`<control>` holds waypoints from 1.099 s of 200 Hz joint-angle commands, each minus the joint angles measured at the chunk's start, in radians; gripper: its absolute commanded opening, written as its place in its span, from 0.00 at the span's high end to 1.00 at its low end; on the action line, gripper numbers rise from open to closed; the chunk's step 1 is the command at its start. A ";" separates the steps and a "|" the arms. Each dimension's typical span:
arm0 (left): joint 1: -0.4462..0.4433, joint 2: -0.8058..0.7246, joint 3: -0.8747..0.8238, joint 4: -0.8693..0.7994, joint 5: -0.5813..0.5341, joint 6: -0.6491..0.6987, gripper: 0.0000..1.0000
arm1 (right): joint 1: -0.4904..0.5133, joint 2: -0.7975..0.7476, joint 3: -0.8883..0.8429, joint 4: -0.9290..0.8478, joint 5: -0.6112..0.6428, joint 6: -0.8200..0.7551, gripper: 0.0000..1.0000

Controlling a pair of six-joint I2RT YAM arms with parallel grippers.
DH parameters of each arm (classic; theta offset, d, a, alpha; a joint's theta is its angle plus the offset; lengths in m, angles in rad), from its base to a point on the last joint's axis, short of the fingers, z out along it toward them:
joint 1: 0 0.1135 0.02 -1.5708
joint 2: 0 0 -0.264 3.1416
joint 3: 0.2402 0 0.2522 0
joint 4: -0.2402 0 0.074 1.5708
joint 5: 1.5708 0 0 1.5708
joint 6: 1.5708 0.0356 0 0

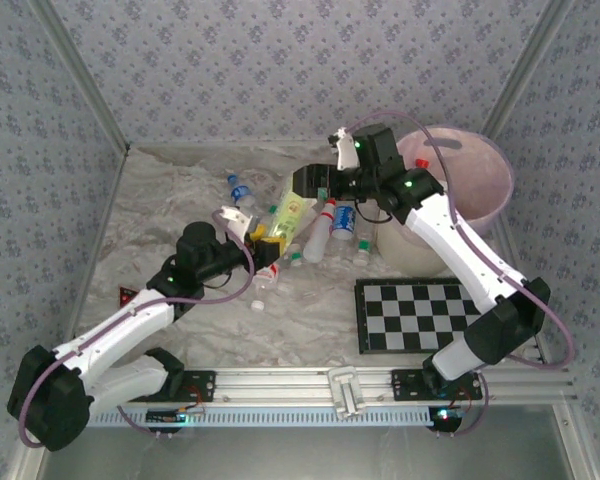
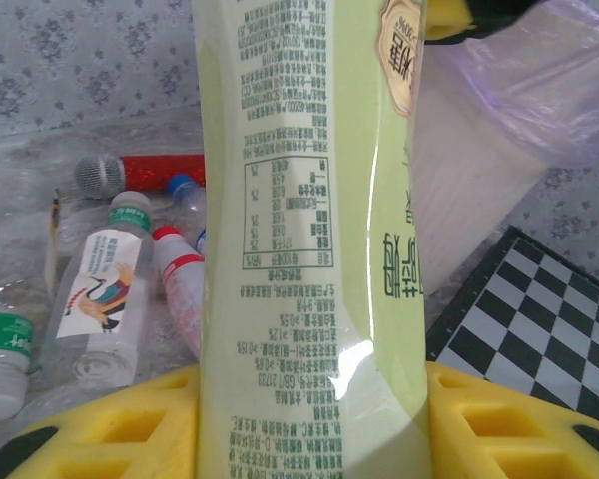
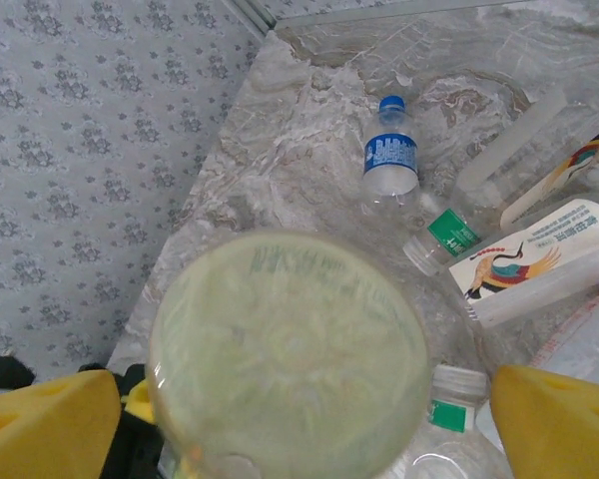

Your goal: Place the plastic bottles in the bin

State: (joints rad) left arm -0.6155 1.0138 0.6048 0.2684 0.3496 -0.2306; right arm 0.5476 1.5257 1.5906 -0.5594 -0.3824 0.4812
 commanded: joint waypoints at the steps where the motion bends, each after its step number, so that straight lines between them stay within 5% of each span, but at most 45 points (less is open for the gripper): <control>1: -0.013 0.004 0.016 0.060 0.038 0.022 0.73 | -0.005 0.019 0.037 0.008 -0.020 0.014 0.09; 33: -0.017 0.034 0.037 0.051 0.022 0.029 0.73 | -0.011 0.004 0.021 0.007 -0.031 -0.006 0.32; 64: -0.022 0.075 0.059 0.076 0.026 0.030 0.67 | -0.026 -0.025 0.008 -0.008 -0.012 -0.016 0.37; 102: -0.023 0.135 0.137 0.002 0.010 0.026 0.28 | -0.059 -0.074 0.012 -0.008 0.013 -0.034 0.46; 127: -0.023 0.104 0.182 -0.154 -0.106 0.007 0.09 | -0.111 -0.080 0.085 -0.037 0.009 -0.080 0.49; 162: -0.011 0.026 0.163 -0.219 -0.231 0.002 0.03 | -0.209 -0.150 0.201 -0.111 0.108 -0.141 0.54; 210: 0.037 0.181 0.270 -0.285 -0.364 -0.107 0.05 | -0.308 -0.280 0.324 -0.182 0.359 -0.291 0.63; 220: 0.042 0.206 0.262 -0.270 -0.394 -0.147 0.05 | -0.312 -0.306 0.320 -0.187 0.446 -0.337 0.72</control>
State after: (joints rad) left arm -0.5819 1.1679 0.8417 0.0254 0.0616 -0.2836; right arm 0.2493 1.2976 1.8717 -0.6933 -0.1501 0.2775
